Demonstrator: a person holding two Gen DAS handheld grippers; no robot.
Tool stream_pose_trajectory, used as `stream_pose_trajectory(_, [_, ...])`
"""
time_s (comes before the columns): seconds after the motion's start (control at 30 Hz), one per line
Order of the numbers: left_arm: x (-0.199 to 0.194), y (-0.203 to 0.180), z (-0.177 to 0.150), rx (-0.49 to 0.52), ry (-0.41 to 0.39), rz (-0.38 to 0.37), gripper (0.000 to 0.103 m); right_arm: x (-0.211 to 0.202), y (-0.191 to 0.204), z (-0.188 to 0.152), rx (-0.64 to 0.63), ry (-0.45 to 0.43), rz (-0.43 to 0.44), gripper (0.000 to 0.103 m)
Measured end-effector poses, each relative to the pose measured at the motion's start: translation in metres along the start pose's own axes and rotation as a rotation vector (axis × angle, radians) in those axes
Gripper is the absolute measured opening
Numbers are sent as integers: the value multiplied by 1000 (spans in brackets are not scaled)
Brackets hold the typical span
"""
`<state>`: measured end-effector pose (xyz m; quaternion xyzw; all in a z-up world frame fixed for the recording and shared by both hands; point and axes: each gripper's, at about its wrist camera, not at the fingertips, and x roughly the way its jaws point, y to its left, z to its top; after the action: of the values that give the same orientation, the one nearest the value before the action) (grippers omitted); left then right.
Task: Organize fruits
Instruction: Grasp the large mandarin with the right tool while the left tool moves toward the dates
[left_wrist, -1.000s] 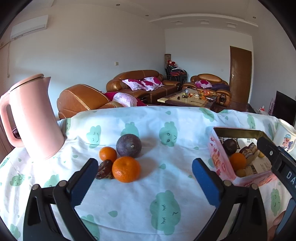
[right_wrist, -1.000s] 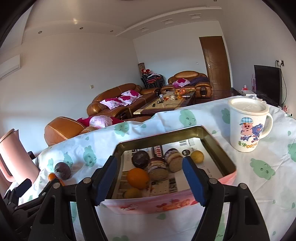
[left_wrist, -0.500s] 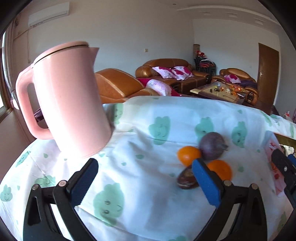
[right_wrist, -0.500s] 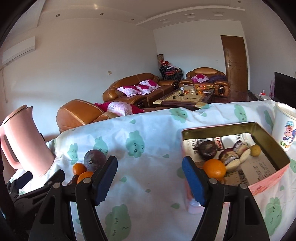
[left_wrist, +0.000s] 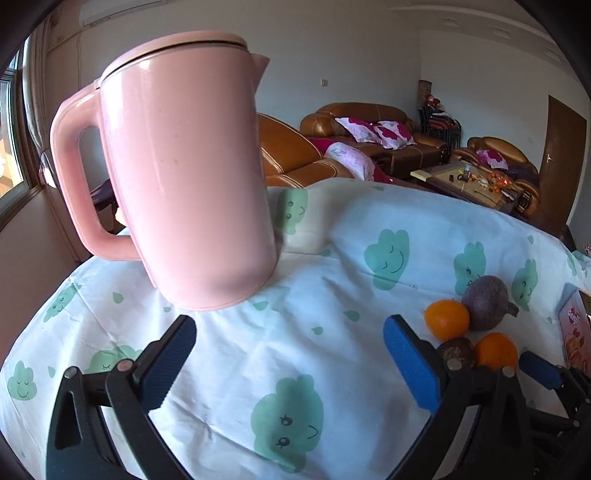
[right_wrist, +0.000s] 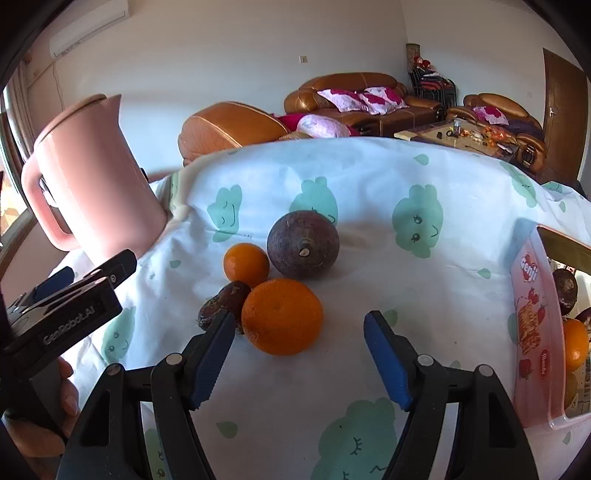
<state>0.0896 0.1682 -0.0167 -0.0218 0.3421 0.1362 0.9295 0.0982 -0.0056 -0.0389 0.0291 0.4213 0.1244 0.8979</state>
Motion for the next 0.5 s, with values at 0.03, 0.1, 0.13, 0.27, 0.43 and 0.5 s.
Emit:
stream_pose_trajectory(0.03, [0, -2, 0, 6, 3, -4, 103, 5, -1, 1, 8, 18, 13, 74])
stream_pose_trajectory(0.1, [1, -3, 0, 6, 8, -19, 103, 8, 1, 2, 6, 23, 11, 73])
stream_pose_trajectory(0.13, [1, -3, 0, 4, 12, -29, 103, 9, 2, 2, 0, 28, 3, 71])
stream_pose_trajectory(0.27, [2, -2, 1, -6, 16, -45, 103, 4, 3, -1, -9, 16, 16, 50])
stream_pose_trajectory(0.43, [0, -7, 2, 0, 19, -167, 103, -19, -15, -11, 39, -37, 3, 49])
stream_pose_trajectory(0.5, [-3, -17, 1, 16, 24, -237, 103, -39, -20, -20, 30, -98, -28, 49])
